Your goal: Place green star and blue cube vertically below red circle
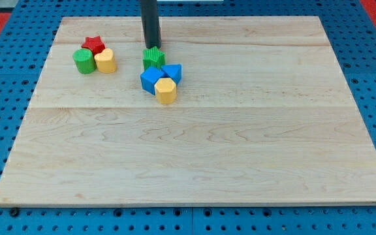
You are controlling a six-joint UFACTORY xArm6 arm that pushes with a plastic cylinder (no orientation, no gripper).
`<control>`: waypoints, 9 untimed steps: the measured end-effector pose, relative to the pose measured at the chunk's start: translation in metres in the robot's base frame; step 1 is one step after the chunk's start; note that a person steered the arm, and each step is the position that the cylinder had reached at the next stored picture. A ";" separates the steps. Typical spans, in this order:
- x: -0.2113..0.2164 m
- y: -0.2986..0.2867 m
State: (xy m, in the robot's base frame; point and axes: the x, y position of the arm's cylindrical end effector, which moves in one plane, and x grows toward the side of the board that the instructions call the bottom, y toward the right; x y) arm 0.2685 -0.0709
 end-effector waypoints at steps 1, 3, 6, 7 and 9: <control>-0.022 0.043; 0.037 0.091; 0.095 0.002; 0.099 -0.037; 0.100 -0.124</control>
State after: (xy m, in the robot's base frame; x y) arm 0.3683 -0.1947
